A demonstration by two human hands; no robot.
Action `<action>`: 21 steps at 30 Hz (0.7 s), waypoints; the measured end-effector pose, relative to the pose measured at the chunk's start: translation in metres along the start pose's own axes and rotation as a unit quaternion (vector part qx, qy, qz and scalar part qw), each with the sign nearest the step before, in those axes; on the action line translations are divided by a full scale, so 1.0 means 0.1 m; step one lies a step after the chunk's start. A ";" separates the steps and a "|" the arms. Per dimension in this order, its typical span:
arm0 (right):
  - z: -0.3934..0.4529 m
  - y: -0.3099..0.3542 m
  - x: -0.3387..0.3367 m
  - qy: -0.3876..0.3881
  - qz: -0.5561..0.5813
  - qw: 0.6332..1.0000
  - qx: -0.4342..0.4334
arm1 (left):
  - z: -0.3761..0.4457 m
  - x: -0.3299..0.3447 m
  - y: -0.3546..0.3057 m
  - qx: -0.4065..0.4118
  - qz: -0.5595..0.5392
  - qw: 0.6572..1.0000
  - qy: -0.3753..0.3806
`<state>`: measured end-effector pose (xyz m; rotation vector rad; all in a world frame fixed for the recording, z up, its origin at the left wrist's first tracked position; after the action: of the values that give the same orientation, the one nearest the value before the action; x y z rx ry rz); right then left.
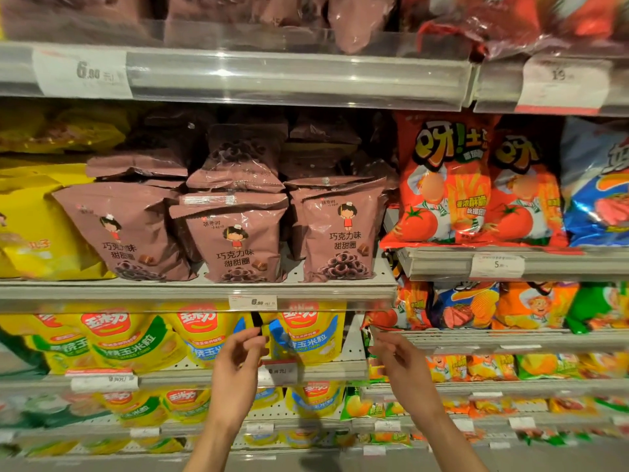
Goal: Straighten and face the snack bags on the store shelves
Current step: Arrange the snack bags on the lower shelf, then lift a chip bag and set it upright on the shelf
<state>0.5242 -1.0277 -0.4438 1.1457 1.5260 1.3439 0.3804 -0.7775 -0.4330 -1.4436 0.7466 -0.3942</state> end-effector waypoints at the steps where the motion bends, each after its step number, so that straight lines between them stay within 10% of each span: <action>1: -0.05 0.03 -0.05 -0.007 -0.002 1.000 -0.002 | -0.05 -0.01 0.00 -0.006 -0.010 1.000 0.000; 21: -0.02 1.57 -1.52 -0.012 -0.015 0.974 -0.226 | -0.51 1.16 -1.59 0.161 -0.039 0.986 0.011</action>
<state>0.5856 -1.1689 -0.2893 0.8433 1.1325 1.5490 0.4601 -0.9104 -0.3012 -1.1667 0.6126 -0.5653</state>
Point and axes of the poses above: each hand's wrist, its own z-axis towards the middle knuckle, its own x-axis out of the palm, y = z × x, the point moved 2 cm from there along z, towards the middle knuckle, and after that the axes turned 12 degrees about z, right-handed, at the moved point
